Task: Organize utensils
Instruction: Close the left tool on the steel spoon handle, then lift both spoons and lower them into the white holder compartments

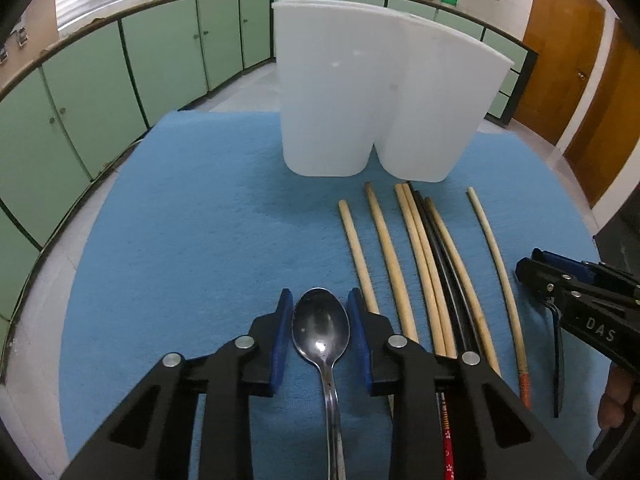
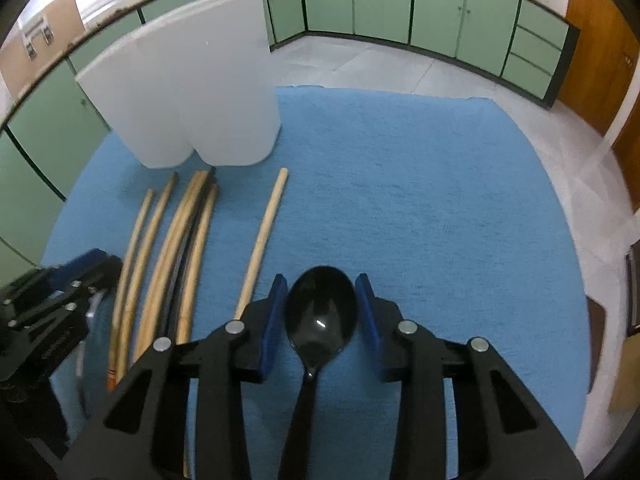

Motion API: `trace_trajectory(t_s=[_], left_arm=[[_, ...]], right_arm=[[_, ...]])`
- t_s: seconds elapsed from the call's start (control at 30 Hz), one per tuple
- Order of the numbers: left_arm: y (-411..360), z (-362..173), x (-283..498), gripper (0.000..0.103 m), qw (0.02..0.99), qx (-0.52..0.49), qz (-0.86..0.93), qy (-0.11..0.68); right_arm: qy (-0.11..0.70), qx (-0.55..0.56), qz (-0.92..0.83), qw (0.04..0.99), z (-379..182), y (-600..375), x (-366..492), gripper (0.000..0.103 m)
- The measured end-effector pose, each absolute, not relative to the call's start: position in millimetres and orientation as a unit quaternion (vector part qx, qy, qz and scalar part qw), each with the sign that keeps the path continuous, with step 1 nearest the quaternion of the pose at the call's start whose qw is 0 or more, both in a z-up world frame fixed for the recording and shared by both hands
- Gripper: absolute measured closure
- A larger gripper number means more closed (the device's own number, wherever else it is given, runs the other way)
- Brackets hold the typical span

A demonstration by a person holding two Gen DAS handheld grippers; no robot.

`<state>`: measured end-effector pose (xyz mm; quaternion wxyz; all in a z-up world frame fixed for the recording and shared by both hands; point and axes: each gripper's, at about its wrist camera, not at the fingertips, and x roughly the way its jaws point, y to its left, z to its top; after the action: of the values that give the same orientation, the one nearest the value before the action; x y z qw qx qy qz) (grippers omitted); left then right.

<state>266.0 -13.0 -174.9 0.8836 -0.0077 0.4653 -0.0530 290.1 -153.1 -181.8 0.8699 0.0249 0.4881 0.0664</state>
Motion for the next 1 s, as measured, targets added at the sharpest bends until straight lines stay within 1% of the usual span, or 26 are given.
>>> trace_trajectory(t_s=[0.1,0.17,0.3,0.47,0.63,0.73,1.0], left_arm=[[-0.8,-169.5,254.8,0.075,0.894,-0.039,-0.075,0.441],[7.2,-159.8,243.0,0.075,0.908,-0.056,-0.088,0.407],[12.0,-140.3,208.3,0.075,0.935,-0.062,-0.101,0.335],[7.1,-119.6,188.3,0.075,0.957,-0.048,-0.099,0.268],[1.4,-105.3,177.8,0.075,0.969,-0.04,-0.096,0.224],[13.7,-90.8,180.7,0.076,0.973,-0.047,-0.098,0.206],[17.8,-50.3,186.9,0.076,0.982,-0.058,-0.105,0.144]], right_arm=[[0.454,0.03,0.076,0.887,-175.5,-158.0,281.0,0.069],[0.411,0.019,0.086,0.907,-165.9,-159.1,268.2,0.069],[0.345,0.019,0.106,0.932,-149.3,-163.6,246.2,0.069],[0.301,0.018,0.118,0.946,-132.0,-162.1,240.6,0.069],[0.258,0.012,0.124,0.958,-113.0,-164.6,233.7,0.069],[0.235,0.015,0.132,0.963,-98.0,-165.3,233.0,0.069],[0.158,0.029,0.15,0.976,-59.4,-167.5,256.0,0.069]])
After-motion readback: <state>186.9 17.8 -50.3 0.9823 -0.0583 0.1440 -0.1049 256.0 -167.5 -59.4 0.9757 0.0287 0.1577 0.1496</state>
